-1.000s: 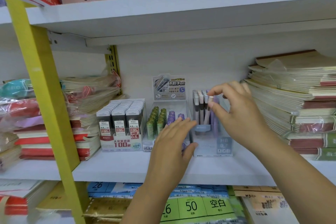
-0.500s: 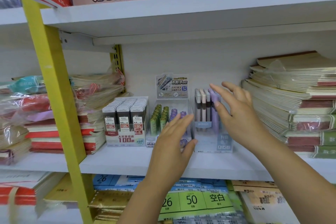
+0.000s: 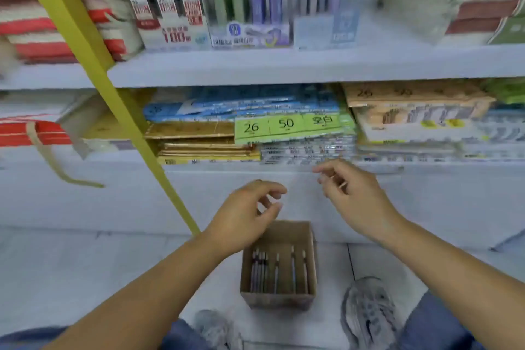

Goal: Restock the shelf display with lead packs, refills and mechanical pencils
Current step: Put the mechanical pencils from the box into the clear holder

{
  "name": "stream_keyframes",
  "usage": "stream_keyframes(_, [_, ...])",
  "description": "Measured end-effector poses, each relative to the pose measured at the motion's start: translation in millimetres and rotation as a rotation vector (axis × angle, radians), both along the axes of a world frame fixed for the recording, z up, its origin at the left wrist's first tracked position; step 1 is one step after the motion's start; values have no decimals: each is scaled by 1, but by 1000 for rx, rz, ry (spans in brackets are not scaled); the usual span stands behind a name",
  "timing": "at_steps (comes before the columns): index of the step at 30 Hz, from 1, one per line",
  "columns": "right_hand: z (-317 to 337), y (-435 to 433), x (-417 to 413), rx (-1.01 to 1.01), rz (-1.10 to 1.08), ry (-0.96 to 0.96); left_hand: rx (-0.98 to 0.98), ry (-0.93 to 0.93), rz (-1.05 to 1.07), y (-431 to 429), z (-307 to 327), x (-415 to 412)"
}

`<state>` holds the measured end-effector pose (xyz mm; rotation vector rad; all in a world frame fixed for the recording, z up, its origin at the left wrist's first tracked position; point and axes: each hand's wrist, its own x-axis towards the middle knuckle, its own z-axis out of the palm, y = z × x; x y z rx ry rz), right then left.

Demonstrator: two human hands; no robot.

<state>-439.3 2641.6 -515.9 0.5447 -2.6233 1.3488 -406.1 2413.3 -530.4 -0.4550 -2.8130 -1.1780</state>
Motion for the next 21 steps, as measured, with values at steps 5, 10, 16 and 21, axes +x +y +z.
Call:
stream_keyframes(5, [-144,7,26,212,-21,-458,21,-547,20,5,-129,16])
stream_keyframes(10, [-195,2,33,252,-46,-744,57,-840,92,12,-214,-5])
stream_keyframes(16, [-208,4,33,46,-113,-1011,186,-1144,133,19,-281,-29])
stream_keyframes(21, [-203,8,31,-37,-137,-1137,311,-1228,173,41,-307,-34])
